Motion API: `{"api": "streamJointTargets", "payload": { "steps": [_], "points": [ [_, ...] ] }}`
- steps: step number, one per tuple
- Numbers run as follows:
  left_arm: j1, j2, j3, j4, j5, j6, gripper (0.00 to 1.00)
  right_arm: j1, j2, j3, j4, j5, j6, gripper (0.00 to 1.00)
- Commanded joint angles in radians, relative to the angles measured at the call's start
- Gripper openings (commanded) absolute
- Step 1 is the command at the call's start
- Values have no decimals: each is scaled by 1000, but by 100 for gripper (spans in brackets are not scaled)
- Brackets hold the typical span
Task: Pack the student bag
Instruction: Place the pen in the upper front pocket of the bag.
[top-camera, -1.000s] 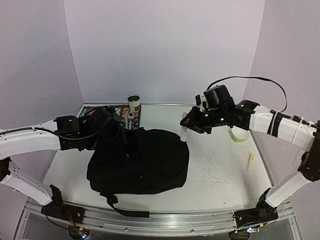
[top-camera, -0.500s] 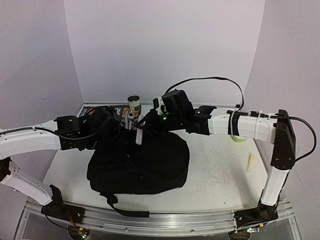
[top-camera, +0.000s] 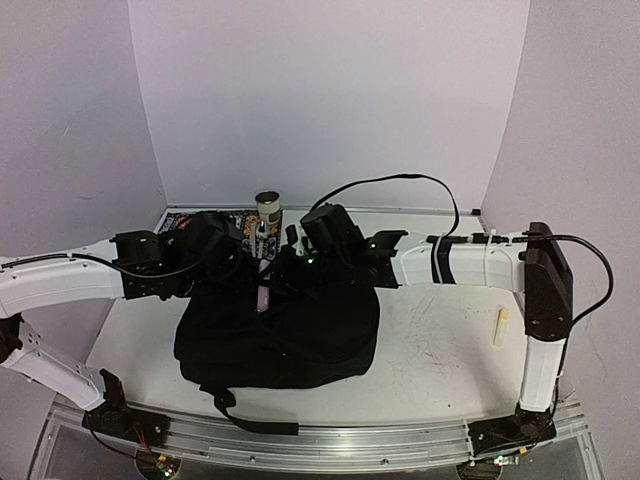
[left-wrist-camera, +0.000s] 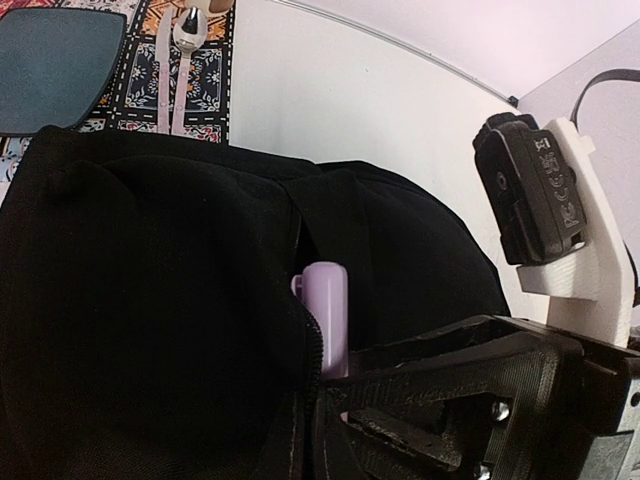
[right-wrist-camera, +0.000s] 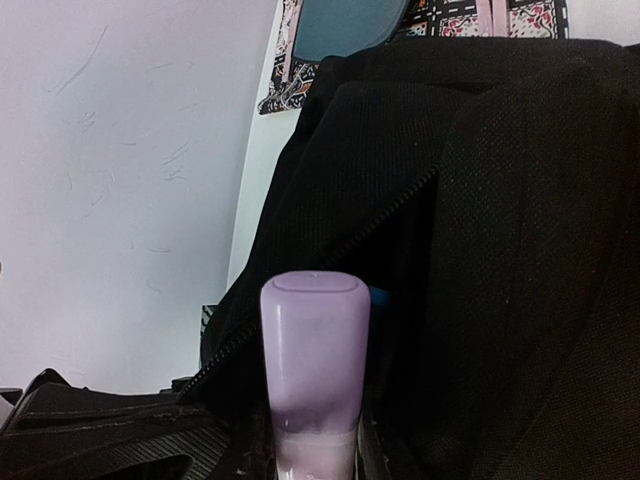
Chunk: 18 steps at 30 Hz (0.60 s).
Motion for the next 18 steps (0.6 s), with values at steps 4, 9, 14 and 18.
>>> {"api": "streamJointTargets", "payload": {
  "steps": [4, 9, 14, 18],
  "points": [
    [13, -17, 37, 119, 10, -10, 0, 20, 41, 62, 27, -89, 30, 0],
    [23, -16, 34, 122, -7, -6, 0, 32, 44, 48, 16, -115, 42, 0],
    [31, -17, 32, 124, 2, 3, 0, 35, 45, 42, 15, -121, 47, 0],
    [31, -8, 25, 124, 40, 0, 0, 34, 62, 81, 15, -81, 37, 2]
  ]
}}
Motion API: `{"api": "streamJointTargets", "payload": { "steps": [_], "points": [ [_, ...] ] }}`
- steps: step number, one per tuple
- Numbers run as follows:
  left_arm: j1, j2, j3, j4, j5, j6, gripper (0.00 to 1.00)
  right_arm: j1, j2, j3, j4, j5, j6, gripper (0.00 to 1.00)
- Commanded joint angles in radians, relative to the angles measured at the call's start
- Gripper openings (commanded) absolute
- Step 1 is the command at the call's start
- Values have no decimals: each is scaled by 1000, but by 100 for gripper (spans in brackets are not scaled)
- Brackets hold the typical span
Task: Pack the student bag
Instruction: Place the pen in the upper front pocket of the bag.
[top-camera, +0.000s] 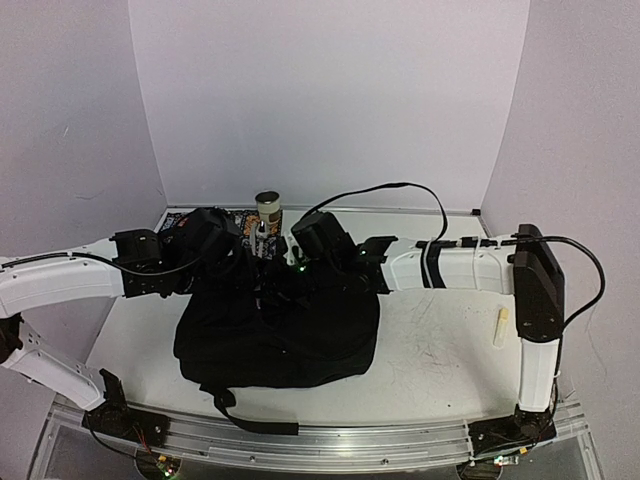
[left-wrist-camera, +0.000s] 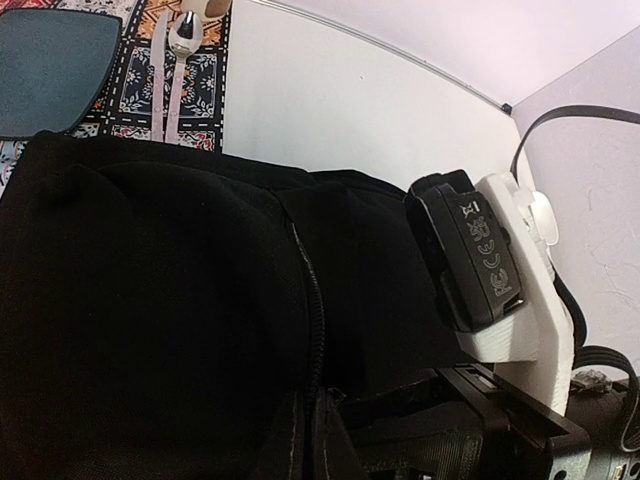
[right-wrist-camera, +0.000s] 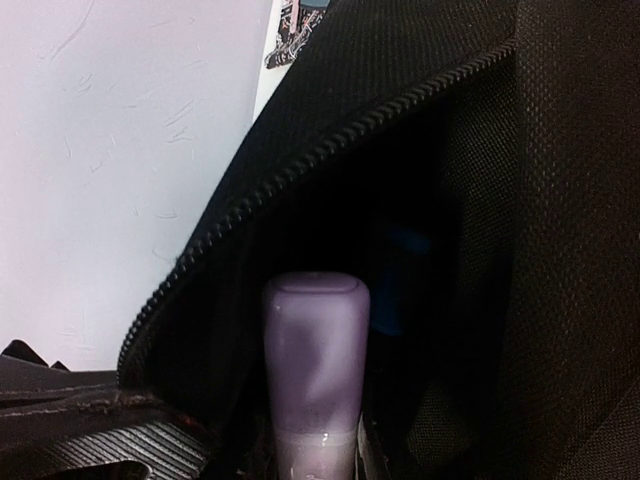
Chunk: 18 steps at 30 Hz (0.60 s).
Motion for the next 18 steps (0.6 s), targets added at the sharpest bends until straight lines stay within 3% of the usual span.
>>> {"api": "streamJointTargets", "payload": {
  "steps": [1, 4, 8, 18],
  "points": [
    [8, -9, 24, 99, 26, -3, 0, 10, 28, 78, 7, 9, -6, 4],
    [8, -23, 18, 99, 26, -5, 0, 8, 56, 134, 6, 41, -5, 8],
    [8, -47, 7, 99, 19, -7, 0, 1, 67, 172, -9, 68, -18, 24],
    [8, -85, -25, 99, 5, -20, 0, -1, -60, 110, -112, 160, -140, 48]
  ]
}}
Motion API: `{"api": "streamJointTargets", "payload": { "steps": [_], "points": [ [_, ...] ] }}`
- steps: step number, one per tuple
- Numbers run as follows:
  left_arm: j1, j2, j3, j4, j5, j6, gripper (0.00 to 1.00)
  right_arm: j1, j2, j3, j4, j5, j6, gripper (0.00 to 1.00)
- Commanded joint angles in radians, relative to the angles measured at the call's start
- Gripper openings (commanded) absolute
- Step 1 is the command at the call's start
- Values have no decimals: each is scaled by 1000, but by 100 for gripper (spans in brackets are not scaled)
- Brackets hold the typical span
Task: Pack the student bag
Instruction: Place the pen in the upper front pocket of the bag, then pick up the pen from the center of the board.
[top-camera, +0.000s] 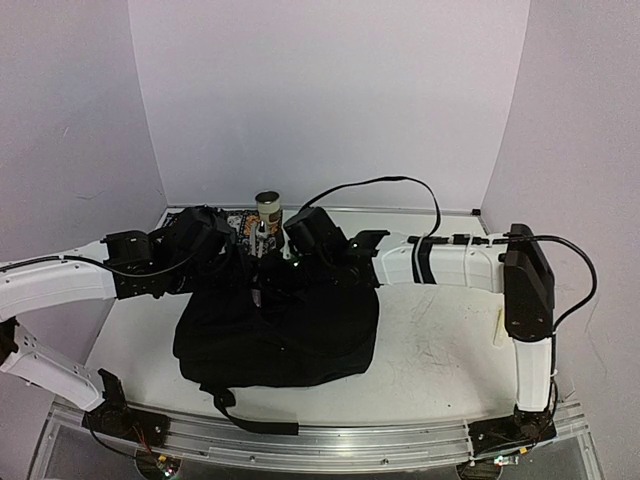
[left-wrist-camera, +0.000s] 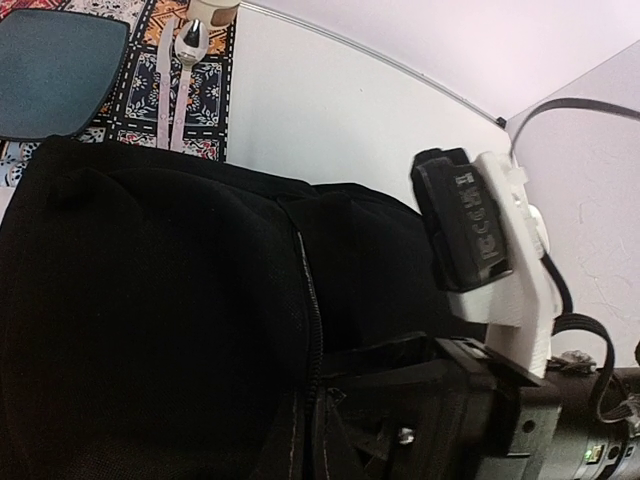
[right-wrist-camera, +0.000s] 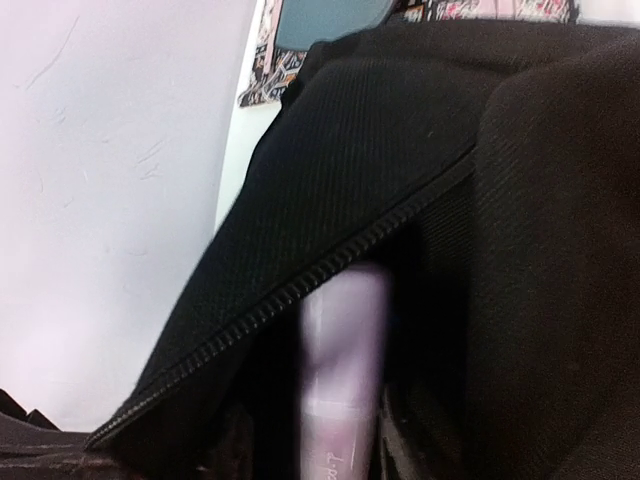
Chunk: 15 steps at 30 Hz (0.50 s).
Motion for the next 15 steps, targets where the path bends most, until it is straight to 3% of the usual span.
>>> {"api": "streamJointTargets", "payload": {
  "steps": [1, 15],
  "points": [
    [-4, -41, 3, 85, 2, -11, 0, 2, -137, -3, -41, 64, -93, 49],
    [-2, -58, -9, 84, 0, -8, 0, -27, -364, -110, -385, 297, -268, 56]
  ]
}}
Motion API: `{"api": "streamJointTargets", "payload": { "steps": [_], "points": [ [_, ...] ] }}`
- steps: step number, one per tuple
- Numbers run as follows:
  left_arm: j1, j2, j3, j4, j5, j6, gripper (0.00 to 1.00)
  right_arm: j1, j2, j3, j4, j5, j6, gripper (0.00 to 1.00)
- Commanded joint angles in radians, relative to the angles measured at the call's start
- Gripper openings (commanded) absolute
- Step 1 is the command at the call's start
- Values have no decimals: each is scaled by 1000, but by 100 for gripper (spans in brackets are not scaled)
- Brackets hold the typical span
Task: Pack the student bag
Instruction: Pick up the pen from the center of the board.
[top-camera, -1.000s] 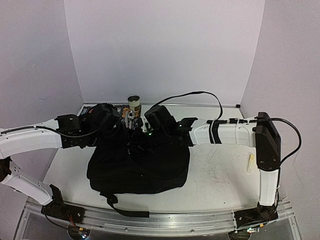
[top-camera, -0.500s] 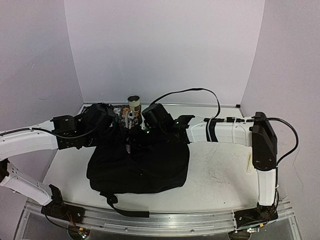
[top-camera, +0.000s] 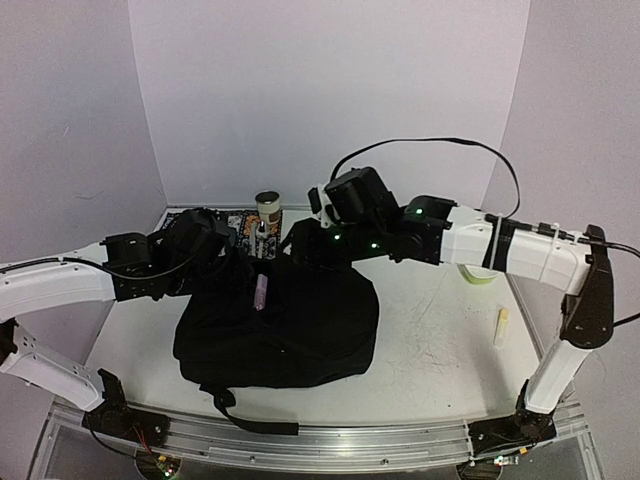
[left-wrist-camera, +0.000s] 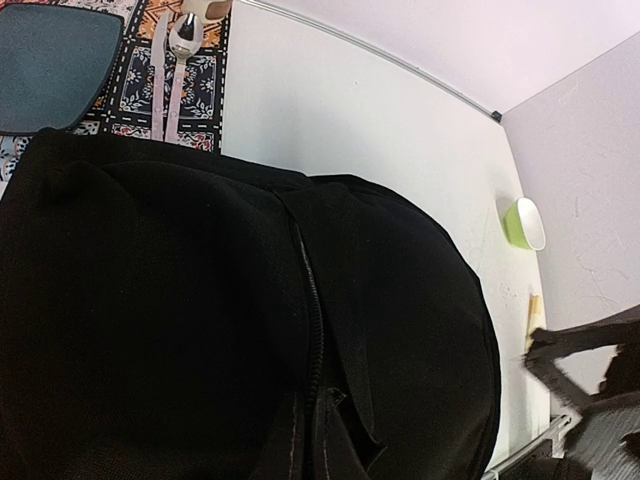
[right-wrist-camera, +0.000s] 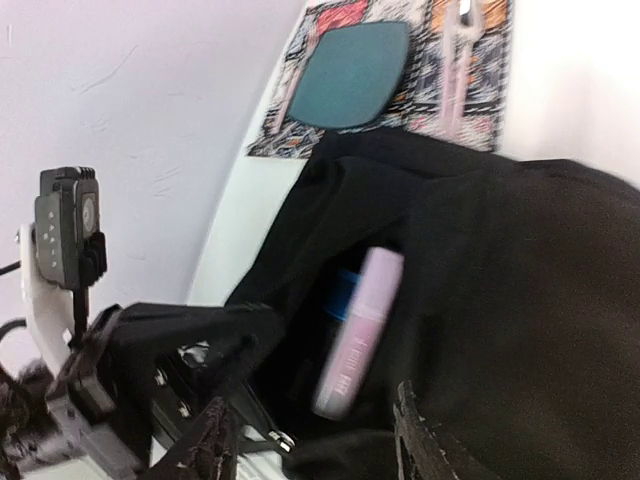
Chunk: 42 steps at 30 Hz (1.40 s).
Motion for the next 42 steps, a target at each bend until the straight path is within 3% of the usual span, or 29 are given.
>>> {"api": "streamJointTargets", "payload": {
  "steps": [1, 9, 15, 26, 42],
  "points": [
    [-3, -49, 4, 75, -15, -8, 0, -30, -84, -66, -193, 139, -75, 57],
    [-2, -62, -14, 75, -14, -8, 0, -165, -218, -289, -356, 219, -50, 61],
    [0, -62, -16, 74, -12, 8, 0, -333, -313, -484, -398, 287, -79, 63],
    [4, -66, -8, 74, -19, 35, 0, -691, -357, -642, -450, 394, -219, 71],
    [6, -96, -12, 61, -14, 40, 0, -1143, -342, -819, -211, 142, -402, 71]
  ]
}}
